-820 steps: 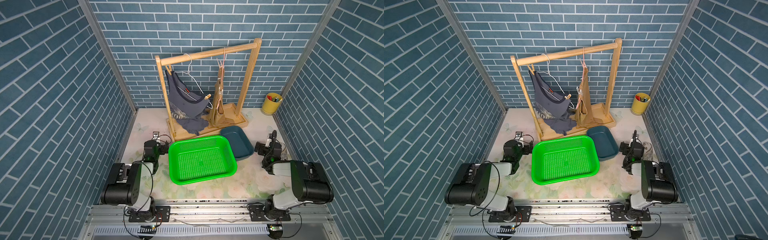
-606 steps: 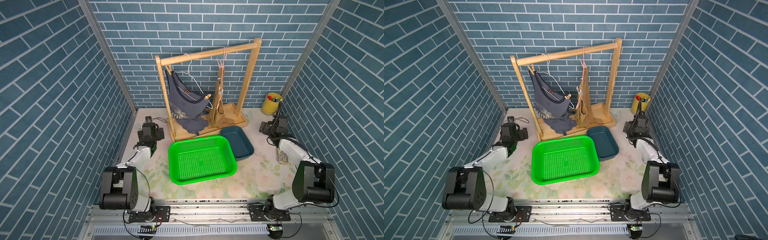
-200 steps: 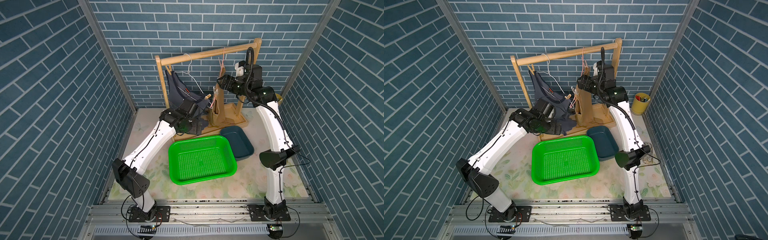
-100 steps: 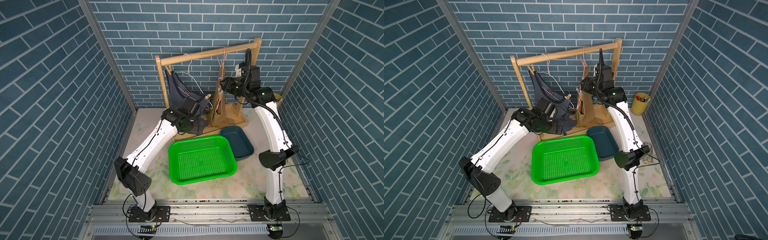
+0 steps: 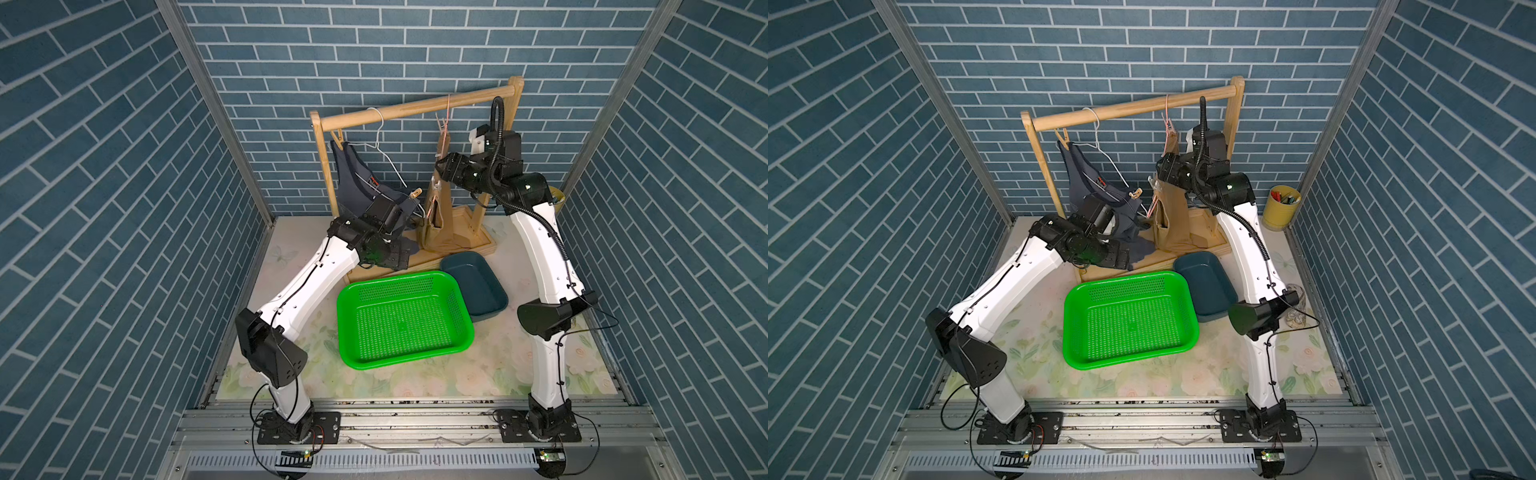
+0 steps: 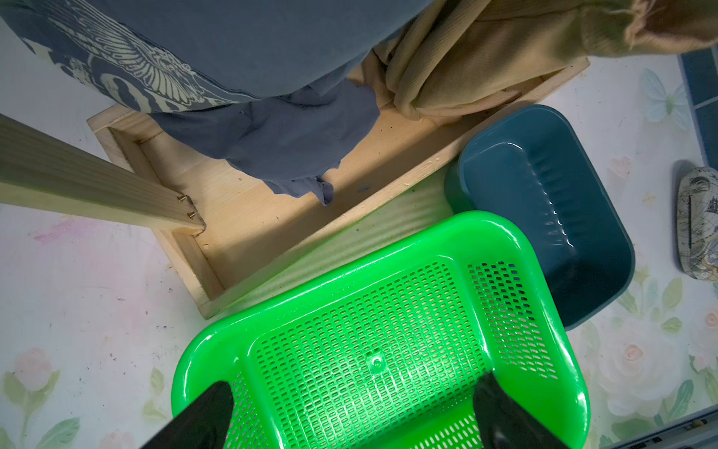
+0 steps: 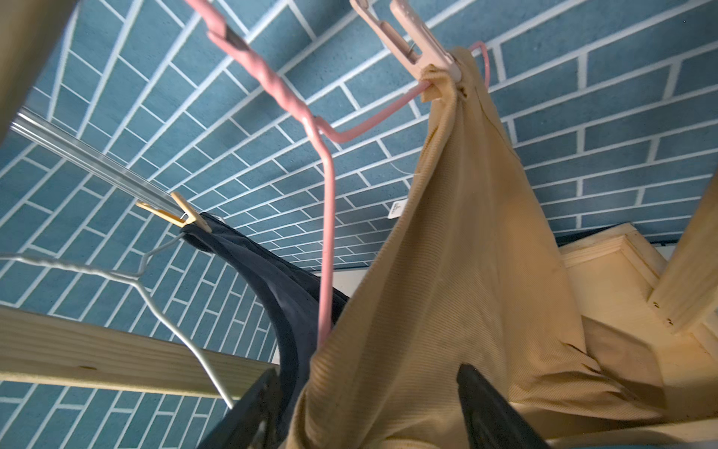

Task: Remove the clothespins securing tank tops to the hanger
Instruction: Pick up the hanger from the clothesline.

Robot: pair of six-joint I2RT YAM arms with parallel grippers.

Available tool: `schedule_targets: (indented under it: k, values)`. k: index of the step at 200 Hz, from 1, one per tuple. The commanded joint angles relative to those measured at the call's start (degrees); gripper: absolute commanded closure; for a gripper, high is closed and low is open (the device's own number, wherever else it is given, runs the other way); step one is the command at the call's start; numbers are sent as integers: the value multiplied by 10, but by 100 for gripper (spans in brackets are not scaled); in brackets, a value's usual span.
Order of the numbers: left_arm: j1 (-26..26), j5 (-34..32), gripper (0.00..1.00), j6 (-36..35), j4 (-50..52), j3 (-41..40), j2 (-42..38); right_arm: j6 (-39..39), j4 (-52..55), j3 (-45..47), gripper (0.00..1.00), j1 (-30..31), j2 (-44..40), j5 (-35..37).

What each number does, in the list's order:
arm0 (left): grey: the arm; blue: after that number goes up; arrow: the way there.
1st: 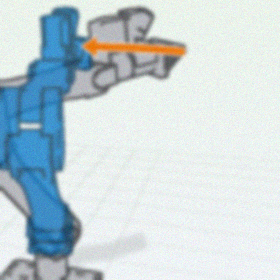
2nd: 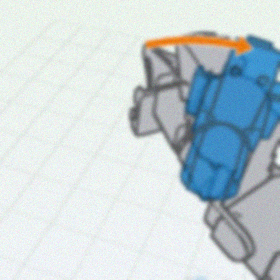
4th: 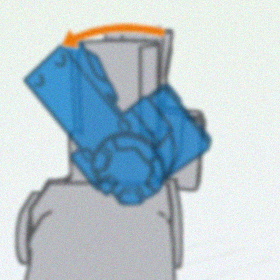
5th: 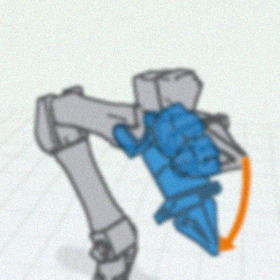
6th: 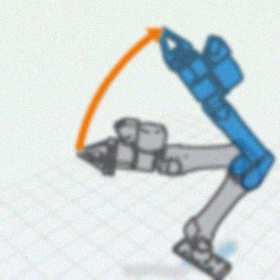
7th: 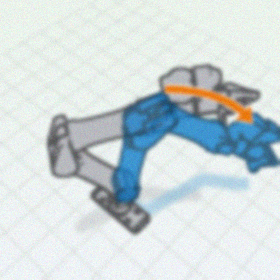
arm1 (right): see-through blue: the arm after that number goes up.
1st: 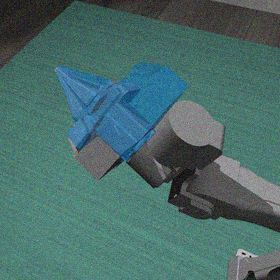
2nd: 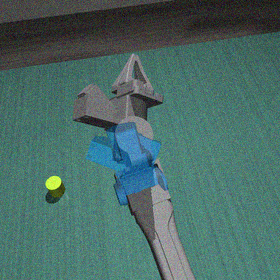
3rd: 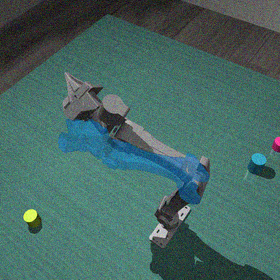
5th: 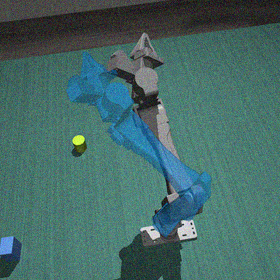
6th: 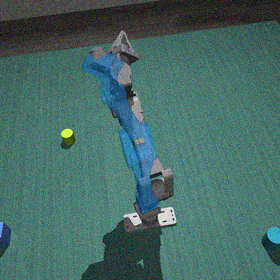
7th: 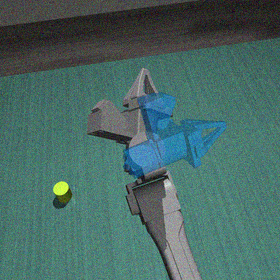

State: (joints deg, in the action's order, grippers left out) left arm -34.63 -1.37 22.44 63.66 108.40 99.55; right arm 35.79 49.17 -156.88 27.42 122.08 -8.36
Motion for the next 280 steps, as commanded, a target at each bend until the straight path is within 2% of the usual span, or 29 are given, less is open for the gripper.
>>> schedule_targets:
  k: [1,46,60,82,107,170,233,280]
  values:
    - [-5,7,1,-10,19,11,2,16,-35,-12,27,-2,19,-25]
    - [-6,8,2,-9,19,5,-1,31,-37,-13,29,-2,32,-10]
    - [-6,9,2,-7,19,4,-2,32,-24,-13,39,-3,54,-7]
    - [-6,12,2,-8,19,3,-1,32,-8,-12,60,-3,54,6]
    - [-6,14,2,-7,19,4,1,21,-14,-12,74,-3,43,15]
    - [-6,13,2,-6,19,20,9,3,-12,-12,83,-10,5,-9]
    - [-6,11,4,-1,32,86,31,-4,-50,-14,93,-11,-30,-78]
    - [-6,15,5,4,49,142,51,-5,-44,-21,97,-14,-55,-94]
